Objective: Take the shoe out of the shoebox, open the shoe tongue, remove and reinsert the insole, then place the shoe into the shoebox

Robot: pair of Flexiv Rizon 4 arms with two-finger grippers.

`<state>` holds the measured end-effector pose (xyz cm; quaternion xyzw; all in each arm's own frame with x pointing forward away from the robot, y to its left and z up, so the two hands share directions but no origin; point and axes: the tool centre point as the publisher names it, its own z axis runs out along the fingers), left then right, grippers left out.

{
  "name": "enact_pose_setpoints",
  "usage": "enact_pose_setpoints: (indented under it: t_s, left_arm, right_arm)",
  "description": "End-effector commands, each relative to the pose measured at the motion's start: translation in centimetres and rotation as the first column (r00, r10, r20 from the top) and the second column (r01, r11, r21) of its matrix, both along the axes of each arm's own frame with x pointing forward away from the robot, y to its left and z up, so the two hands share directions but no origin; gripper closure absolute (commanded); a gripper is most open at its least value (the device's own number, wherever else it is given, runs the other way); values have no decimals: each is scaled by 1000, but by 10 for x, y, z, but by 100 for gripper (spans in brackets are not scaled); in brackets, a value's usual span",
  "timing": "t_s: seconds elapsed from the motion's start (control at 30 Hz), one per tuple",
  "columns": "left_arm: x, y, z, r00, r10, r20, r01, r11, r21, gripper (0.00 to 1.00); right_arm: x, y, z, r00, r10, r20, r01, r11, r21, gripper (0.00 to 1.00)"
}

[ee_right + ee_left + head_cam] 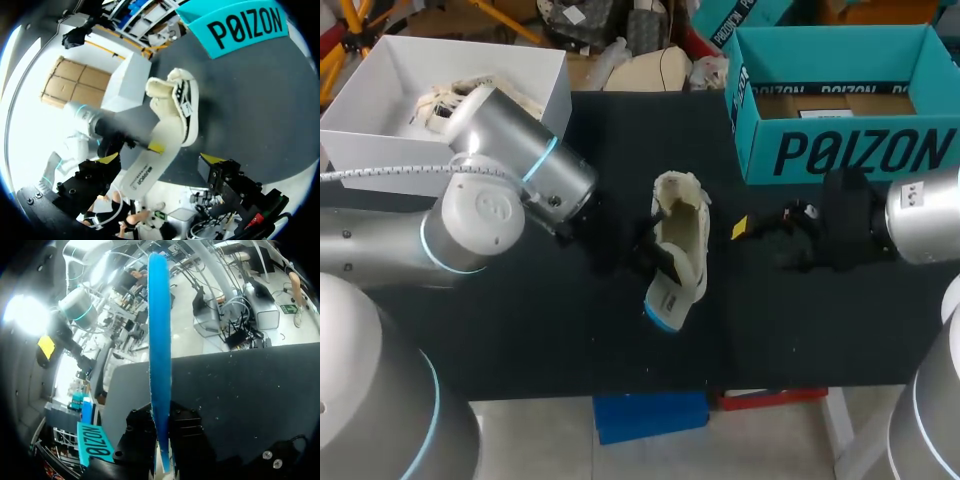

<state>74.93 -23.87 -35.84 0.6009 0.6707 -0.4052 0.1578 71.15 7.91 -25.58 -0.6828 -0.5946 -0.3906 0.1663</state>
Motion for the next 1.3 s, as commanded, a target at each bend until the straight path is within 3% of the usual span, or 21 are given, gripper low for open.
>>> enact_pose_setpoints:
  t_s: [0.03,0.83,1.0,1.03,1.07,1.17,1.3]
  left_arm:
    - [16,-11,-6,1000,-13,0,13,999,43,100]
    - [71,-27,-28,996,82,29,-84,992,93,100]
    - [73,-20,-22,992,126,25,-128,985,115,51]
    - [72,-19,-20,992,123,28,-125,985,115,34]
    - [70,-17,-17,992,122,29,-125,986,114,29]
    - [64,-12,-10,991,129,21,-130,986,107,27]
    - [54,-2,-2,992,126,19,-127,987,99,34]
  right_arm:
    - [0,-1,1,1000,2,-2,-2,1000,0,0]
    - [0,-1,1,1000,2,-2,-2,1000,0,0]
    - [0,-1,1,1000,2,-2,-2,1000,0,0]
    - [0,-1,1,1000,2,-2,-2,1000,0,0]
    - [0,-1,1,1000,2,-2,-2,1000,0,0]
    - [0,-1,1,1000,2,-2,-2,1000,0,0]
    - [0,-1,1,1000,2,-2,-2,1000,0,0]
